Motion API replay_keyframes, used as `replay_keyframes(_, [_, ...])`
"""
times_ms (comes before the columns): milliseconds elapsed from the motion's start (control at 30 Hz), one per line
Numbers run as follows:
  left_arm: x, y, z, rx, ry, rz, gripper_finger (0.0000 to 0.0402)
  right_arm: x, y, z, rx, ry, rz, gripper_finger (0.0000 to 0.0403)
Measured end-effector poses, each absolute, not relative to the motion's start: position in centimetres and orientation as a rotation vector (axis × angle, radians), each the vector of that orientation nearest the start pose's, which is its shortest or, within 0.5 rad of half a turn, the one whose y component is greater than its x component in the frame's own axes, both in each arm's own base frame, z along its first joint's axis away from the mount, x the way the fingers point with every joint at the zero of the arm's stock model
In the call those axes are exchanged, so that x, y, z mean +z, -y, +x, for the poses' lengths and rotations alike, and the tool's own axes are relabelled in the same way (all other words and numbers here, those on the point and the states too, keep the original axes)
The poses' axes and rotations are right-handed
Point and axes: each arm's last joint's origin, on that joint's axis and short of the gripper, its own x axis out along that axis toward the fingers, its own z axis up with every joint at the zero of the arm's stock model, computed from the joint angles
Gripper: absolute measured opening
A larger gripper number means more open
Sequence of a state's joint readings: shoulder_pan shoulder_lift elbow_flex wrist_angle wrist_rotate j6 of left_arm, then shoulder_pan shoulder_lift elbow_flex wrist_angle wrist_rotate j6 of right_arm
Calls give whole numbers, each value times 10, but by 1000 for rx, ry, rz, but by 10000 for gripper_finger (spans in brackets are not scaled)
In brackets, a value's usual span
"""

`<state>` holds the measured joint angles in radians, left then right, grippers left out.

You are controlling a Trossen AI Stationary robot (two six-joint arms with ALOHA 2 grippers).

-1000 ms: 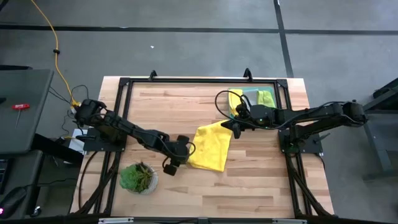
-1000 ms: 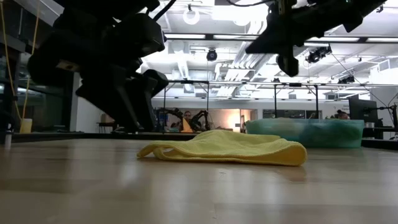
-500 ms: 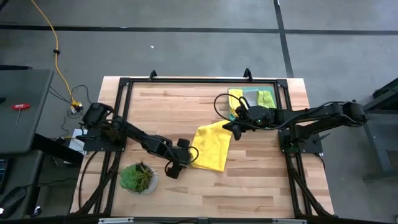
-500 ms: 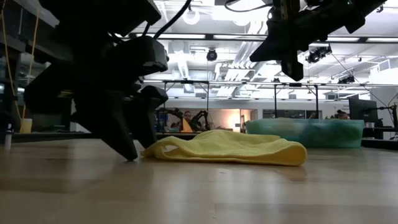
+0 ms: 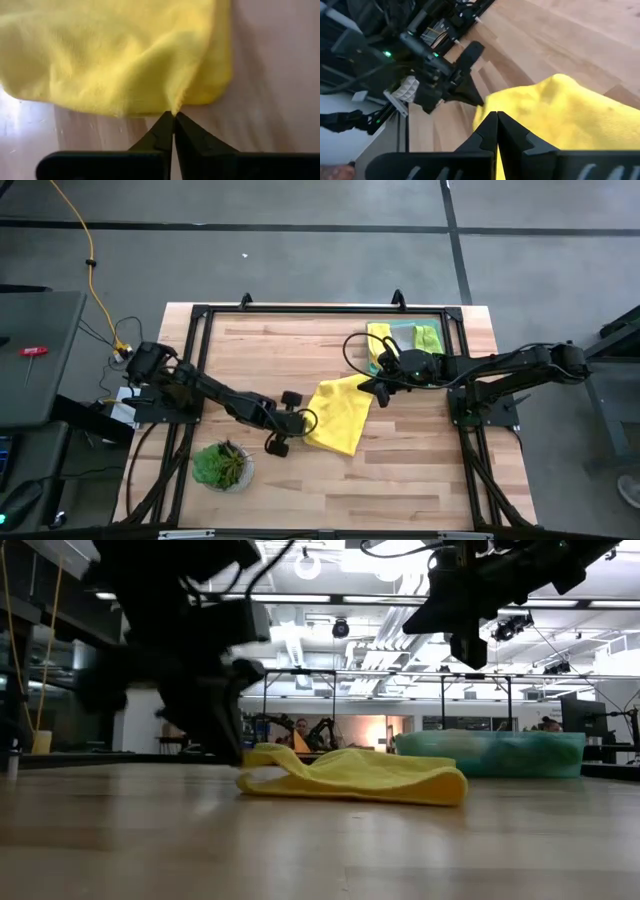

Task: Fold microfiber towels
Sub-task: Fold the yellow towel

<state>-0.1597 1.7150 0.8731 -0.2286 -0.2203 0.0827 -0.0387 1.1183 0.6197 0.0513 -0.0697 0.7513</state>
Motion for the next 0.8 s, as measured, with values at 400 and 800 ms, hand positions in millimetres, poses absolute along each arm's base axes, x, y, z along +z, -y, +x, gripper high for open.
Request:
replay_keyframes(400, [206,9,348,-82,-969,87,1,232,5,234,-87,-483,723,0])
replay_keyframes(800, [254,-88,344,196,-1003,-101,0,231,-6,233,-38,-522,688,0])
